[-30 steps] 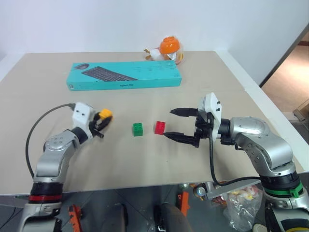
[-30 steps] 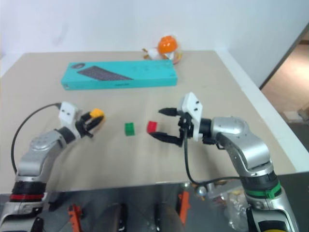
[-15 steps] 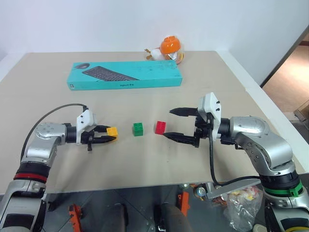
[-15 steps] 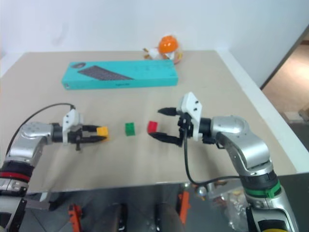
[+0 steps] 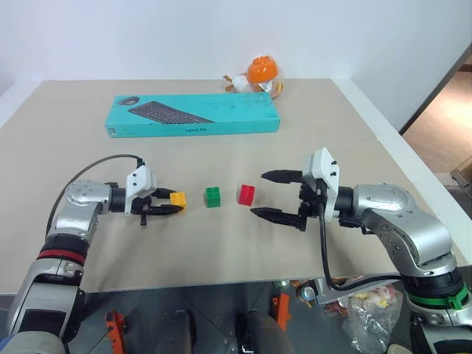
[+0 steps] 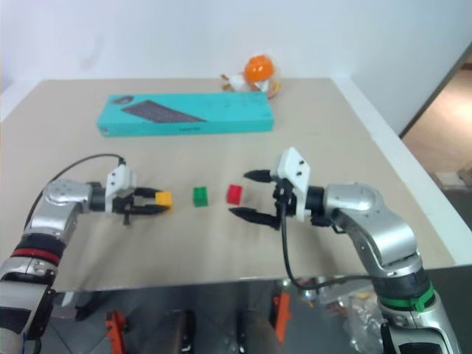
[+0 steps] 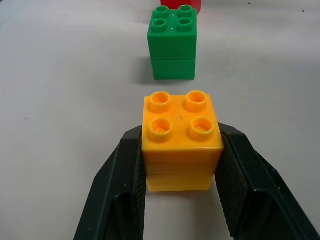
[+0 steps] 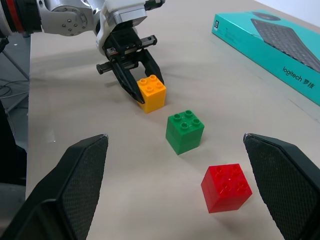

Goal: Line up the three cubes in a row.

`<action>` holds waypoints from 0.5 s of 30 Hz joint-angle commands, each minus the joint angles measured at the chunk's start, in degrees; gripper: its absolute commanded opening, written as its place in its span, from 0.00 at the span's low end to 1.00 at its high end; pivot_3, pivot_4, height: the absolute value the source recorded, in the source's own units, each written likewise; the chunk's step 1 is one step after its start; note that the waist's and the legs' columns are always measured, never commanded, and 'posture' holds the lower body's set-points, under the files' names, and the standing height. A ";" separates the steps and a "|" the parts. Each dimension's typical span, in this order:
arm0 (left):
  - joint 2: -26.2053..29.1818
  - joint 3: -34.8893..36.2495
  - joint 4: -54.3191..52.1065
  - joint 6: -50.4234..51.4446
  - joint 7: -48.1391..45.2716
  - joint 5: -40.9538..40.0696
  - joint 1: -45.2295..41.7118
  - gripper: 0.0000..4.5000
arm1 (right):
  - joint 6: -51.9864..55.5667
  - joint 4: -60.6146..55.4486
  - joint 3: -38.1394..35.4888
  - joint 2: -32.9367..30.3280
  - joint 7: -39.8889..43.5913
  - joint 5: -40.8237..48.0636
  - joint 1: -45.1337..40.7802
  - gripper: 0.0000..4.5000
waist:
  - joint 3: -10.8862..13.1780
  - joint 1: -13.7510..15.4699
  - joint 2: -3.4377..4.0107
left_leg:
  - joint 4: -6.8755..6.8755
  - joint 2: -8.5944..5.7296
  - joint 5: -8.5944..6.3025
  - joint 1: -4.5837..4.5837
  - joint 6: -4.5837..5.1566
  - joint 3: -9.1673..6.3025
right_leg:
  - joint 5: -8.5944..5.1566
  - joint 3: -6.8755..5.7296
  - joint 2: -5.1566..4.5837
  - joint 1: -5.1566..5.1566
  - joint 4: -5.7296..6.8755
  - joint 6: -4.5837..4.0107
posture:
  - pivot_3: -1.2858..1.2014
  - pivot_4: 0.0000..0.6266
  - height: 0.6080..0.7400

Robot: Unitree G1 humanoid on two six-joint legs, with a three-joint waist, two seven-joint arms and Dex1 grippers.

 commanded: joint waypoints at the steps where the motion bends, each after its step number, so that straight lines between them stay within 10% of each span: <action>1: -0.83 -0.51 0.32 -0.45 0.10 0.83 -0.64 0.29 | -0.21 -2.00 -2.17 -0.69 -0.18 0.83 -0.45 1.00 | 0.00 0.06 0.00 | 0.00 -0.04 0.03 0.00 0.04 0.00 | 0.01 -0.01 -0.05 0.01 0.00 0.02 | 0.52 0.24 1.00; 15: -2.51 0.71 -2.73 4.50 -1.33 -1.70 -1.57 0.29 | -0.62 -1.15 -1.80 -0.40 0.26 0.22 -0.89 1.00 | 0.00 0.81 0.00 | 0.00 -0.22 0.09 -0.05 0.15 0.02 | 0.04 -0.01 -0.29 0.02 -0.01 0.15 | 0.52 0.24 1.00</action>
